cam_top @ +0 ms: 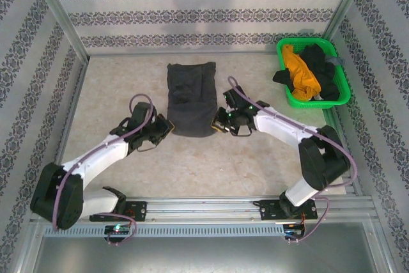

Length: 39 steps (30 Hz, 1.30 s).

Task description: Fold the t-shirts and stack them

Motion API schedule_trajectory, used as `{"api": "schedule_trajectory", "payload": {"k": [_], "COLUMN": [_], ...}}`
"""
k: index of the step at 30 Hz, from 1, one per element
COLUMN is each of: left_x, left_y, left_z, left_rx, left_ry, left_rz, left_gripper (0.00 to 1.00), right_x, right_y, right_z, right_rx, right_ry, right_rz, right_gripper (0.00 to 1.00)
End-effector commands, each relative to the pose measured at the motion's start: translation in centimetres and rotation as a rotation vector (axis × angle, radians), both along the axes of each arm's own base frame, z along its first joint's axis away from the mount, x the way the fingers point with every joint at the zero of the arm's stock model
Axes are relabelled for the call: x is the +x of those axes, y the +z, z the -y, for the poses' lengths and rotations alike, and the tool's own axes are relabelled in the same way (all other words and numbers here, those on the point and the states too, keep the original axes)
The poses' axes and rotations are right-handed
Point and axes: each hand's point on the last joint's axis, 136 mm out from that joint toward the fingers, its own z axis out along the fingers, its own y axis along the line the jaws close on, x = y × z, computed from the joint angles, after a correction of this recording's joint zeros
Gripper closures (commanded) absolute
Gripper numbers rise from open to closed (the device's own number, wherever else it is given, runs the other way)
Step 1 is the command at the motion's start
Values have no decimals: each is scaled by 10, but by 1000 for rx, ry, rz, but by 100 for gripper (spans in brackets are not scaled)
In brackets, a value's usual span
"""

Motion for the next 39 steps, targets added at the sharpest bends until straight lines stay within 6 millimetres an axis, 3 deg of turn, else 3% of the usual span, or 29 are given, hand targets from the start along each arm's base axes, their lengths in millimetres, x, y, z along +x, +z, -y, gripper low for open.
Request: {"api": "schedule_trajectory", "payload": {"k": [1,7,10,13,16,24,28,39], "left_x": [-58,-129,-155,-168,-162,-121,-95,-5], "left_y": [-24,-36,-38,-29,-3,50,75,110], "left_z": [-3,2,4,5,1,12,14,7], "left_rx": [54,76,112,155,209,202,174,73], "left_ry": [-80,-179,-224,-252,-243,-153,-113,-39], "left_rz": [-119,-180,-180,-131,-5,211,241,238], "left_gripper": [100,100,100,100,100,100,100,100], "right_x": [-43,-124,-157,-175,-179,-150,-116,-10], "right_y": [-24,-45,-46,-37,-25,20,47,103], "right_z": [12,20,24,28,32,29,28,17], "right_rx": [-56,-88,-85,-86,-78,-52,-38,34], "right_ry": [-9,45,64,65,50,2,-23,-76], "right_rz": [-79,-159,-179,-166,-139,-47,-1,64], "right_gripper": [100,100,100,100,100,100,100,100]}}
